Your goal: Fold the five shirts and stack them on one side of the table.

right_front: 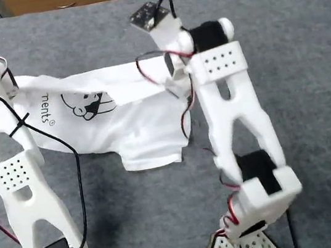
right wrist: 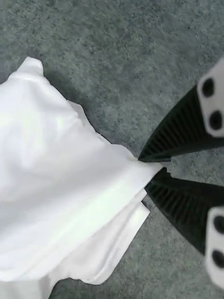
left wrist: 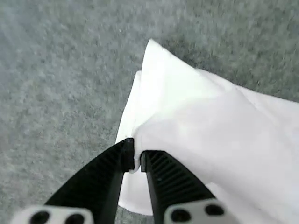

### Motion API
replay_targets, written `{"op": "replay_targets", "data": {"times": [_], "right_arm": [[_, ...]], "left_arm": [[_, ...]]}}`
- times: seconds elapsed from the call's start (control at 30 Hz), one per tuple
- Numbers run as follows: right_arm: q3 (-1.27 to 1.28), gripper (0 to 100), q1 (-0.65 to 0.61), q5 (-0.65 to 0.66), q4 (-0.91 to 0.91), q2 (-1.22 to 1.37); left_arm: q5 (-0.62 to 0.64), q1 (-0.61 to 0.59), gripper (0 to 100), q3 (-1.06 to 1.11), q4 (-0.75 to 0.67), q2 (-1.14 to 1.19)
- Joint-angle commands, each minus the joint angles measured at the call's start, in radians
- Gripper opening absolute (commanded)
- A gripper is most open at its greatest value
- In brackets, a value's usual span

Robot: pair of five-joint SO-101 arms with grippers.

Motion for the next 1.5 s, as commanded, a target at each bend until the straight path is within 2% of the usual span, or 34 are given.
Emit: {"op": "replay_targets", "data": {"times": [0.0,0.13,0.33,0.57,0.83,1.2,1.47], "right_arm": [[0.216,0.4,-0.058,0.009,-0.094,-0.170],[0.487,0.4,-0.108,0.005,-0.216,-0.303],[0.720,0.4,-0.085,0.009,-0.307,-0.415],[0.779,0.4,-0.087,0.011,-0.321,-0.430],[0.823,0.4,-0.097,0.012,-0.321,-0.430],[0.866,0.4,-0.154,0.012,-0.315,-0.440],[0.923,0.4,-0.171,0.012,-0.290,-0.555]], "left_arm": [[-0.006,0.006,2,-0.046,0.015,-0.010],[-0.008,0.002,2,-0.044,0.017,-0.010],[-0.092,0.000,2,-0.037,0.018,-0.010],[-0.210,-0.006,2,0.081,0.018,-0.010],[-0.216,-0.008,2,0.222,0.018,-0.019],[-0.302,-0.029,2,0.238,0.020,-0.019],[-0.347,-0.023,2,0.305,0.020,-0.019]]}}
